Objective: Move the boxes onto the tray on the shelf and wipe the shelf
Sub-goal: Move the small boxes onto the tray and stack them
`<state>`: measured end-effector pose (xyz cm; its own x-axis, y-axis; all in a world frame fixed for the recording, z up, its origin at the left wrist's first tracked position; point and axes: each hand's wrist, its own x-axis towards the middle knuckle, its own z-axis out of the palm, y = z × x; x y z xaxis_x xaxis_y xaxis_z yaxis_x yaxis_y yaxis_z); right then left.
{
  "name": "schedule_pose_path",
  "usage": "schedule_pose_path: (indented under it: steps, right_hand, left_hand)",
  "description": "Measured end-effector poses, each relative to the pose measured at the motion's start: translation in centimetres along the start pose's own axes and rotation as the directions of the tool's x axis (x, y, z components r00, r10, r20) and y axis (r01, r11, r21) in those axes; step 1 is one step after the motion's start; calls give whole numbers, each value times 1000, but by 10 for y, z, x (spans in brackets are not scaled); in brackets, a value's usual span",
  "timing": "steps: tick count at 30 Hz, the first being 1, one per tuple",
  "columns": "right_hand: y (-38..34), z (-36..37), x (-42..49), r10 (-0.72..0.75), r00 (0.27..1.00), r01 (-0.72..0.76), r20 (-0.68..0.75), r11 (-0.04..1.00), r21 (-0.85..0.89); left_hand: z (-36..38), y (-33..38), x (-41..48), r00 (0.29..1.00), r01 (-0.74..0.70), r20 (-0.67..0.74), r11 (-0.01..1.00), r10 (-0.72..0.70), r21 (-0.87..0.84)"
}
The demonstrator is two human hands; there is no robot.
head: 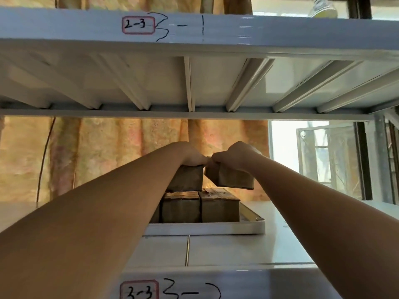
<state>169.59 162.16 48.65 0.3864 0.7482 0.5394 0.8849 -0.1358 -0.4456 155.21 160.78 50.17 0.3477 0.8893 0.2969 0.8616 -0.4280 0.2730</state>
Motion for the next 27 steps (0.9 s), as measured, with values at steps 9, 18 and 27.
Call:
schedule_pose_path:
  steps: [9,18,27]
  right_hand:
    - [3,4,-3,-20,999,19,43,999,27]
    - [4,15,-4,-35,995,28,93,997,75]
    - [-4,26,-9,-75,990,75,115,997,5]
  left_hand:
    - [20,-4,13,998,55,-44,992,-50,115]
    - [3,-24,18,992,63,104,991,-75,117]
    - [1,-54,15,985,-39,174,969,-4,242]
